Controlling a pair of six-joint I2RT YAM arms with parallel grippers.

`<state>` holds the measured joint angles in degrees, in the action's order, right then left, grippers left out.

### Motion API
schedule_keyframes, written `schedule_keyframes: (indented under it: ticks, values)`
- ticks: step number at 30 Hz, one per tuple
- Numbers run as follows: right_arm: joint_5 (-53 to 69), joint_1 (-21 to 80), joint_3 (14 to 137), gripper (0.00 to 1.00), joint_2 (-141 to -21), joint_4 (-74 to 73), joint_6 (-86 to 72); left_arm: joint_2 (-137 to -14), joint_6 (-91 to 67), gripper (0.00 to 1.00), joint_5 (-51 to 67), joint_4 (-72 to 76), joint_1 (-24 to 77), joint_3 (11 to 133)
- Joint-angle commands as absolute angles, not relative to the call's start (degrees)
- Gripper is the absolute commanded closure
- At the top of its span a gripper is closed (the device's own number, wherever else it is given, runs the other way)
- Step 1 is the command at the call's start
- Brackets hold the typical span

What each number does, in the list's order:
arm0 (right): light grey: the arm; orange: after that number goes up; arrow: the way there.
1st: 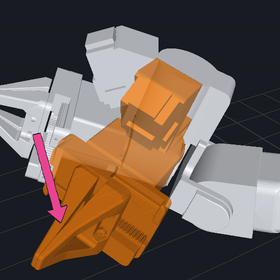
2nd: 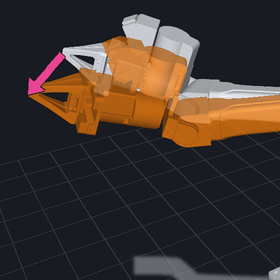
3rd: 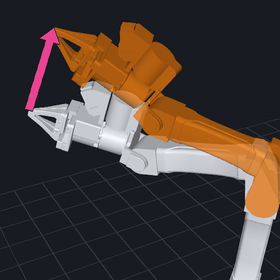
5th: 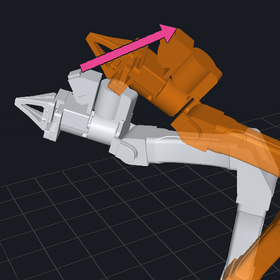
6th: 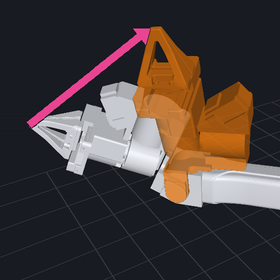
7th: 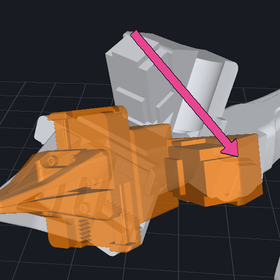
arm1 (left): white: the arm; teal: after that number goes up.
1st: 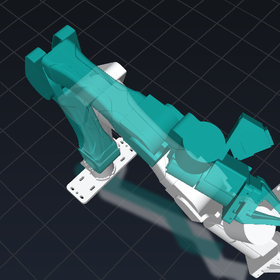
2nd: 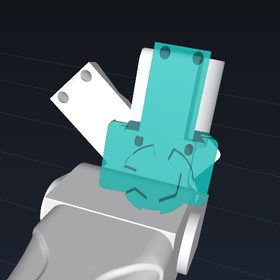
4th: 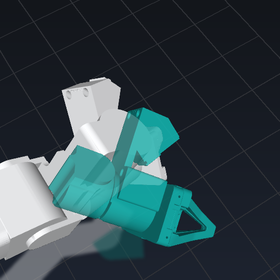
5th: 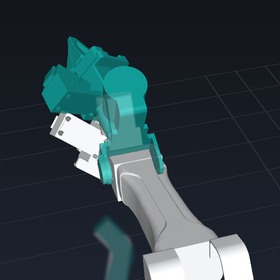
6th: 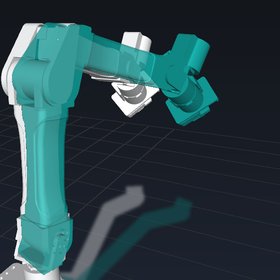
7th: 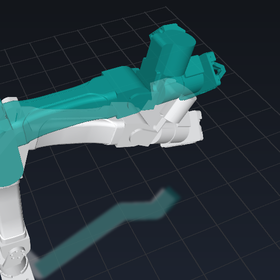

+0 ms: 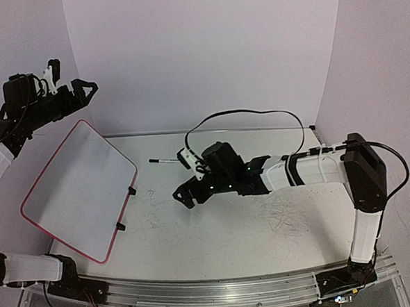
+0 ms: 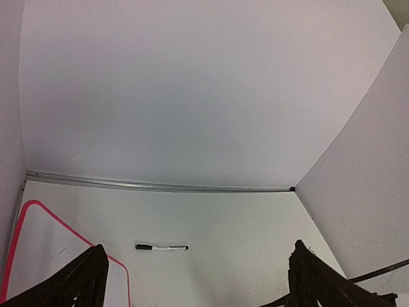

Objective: Write a sentence on the whiteboard
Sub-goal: Move the whiteboard to the center of the board.

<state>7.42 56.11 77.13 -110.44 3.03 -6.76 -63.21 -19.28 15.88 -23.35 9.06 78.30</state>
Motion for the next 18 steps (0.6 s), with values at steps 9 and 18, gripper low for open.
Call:
schedule_keyframes:
  ticks: [9,18]
  values:
    - [11.89,64.55,90.5,0.03,-125.56,5.93,1.01,-56.62,-14.03,0.01,7.4,-27.59,9.19,78.3]
    - [6.93,69.34,104.82,0.03,-137.9,2.34,6.49,-55.3,-13.84,0.01,3.66,-27.77,9.22,77.92]
